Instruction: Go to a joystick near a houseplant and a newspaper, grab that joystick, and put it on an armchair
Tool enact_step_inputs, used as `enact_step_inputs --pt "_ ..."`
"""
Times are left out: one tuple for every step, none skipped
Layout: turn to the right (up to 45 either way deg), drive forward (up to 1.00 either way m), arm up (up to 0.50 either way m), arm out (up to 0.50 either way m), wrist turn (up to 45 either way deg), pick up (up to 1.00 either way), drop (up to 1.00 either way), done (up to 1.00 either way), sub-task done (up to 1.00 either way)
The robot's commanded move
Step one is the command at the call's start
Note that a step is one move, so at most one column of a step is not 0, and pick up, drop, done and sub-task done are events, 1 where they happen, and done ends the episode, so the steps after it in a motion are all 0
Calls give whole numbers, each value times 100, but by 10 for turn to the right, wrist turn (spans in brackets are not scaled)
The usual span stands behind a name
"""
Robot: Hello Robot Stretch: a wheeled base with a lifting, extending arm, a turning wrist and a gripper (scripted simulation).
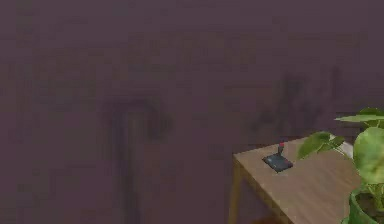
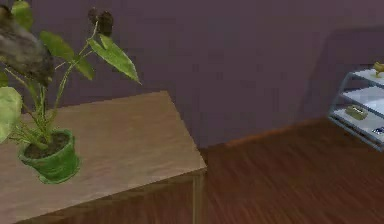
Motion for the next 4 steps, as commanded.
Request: enact_step_inputs --pt "0 40 0 0 0 0 0 0 0" --pt "-420 0 0 0 0 0 0 0 0" --pt "0 0 50 0 0 0 0 0 0" --pt "0 0 34 0 0 0 0 0 0"
